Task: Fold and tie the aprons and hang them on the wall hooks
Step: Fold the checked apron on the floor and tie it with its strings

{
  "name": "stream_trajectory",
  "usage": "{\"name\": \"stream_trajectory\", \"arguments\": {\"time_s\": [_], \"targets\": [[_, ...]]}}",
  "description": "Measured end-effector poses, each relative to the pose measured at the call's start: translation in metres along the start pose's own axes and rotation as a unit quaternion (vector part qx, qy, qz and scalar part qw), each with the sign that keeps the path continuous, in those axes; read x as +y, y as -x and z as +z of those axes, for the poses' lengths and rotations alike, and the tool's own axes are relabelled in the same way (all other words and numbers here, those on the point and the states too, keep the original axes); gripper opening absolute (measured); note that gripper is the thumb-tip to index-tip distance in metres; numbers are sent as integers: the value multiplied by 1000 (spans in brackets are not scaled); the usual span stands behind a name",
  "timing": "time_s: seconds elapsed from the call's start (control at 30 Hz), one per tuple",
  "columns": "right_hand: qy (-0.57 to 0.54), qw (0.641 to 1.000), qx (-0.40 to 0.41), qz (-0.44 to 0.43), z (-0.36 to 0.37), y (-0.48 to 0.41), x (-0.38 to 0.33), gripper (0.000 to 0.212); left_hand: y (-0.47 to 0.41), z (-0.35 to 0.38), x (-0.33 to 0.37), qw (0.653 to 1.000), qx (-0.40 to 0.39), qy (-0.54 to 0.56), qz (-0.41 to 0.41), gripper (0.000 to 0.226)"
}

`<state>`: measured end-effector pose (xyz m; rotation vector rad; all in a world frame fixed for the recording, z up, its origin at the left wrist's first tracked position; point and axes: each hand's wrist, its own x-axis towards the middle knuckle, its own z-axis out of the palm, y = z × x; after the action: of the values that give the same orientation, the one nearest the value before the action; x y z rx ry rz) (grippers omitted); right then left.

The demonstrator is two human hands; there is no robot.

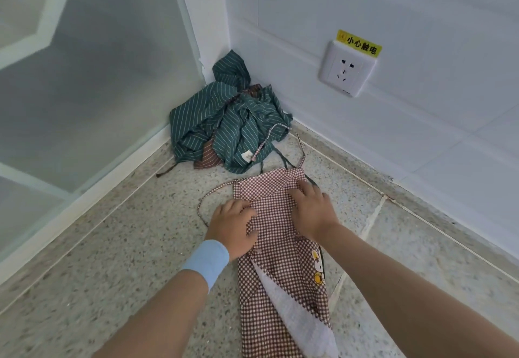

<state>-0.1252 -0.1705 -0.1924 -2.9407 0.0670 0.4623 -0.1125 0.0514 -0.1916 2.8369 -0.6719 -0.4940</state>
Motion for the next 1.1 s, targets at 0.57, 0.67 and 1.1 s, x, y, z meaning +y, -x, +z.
{"name": "stream_trajectory", "arguments": {"time_s": [0.57, 0.67, 1.1], "targets": [[-173, 969, 77, 162, -38, -61, 25, 38, -96, -38, 3, 980, 84, 129, -128, 12], [-200, 951, 150, 183, -55, -71, 37, 47, -115, -51, 19, 963, 131, 207, -111, 33], [-30, 997, -21, -73, 1, 28, 26, 49, -8, 22, 48, 993, -39, 6, 108, 49]]}}
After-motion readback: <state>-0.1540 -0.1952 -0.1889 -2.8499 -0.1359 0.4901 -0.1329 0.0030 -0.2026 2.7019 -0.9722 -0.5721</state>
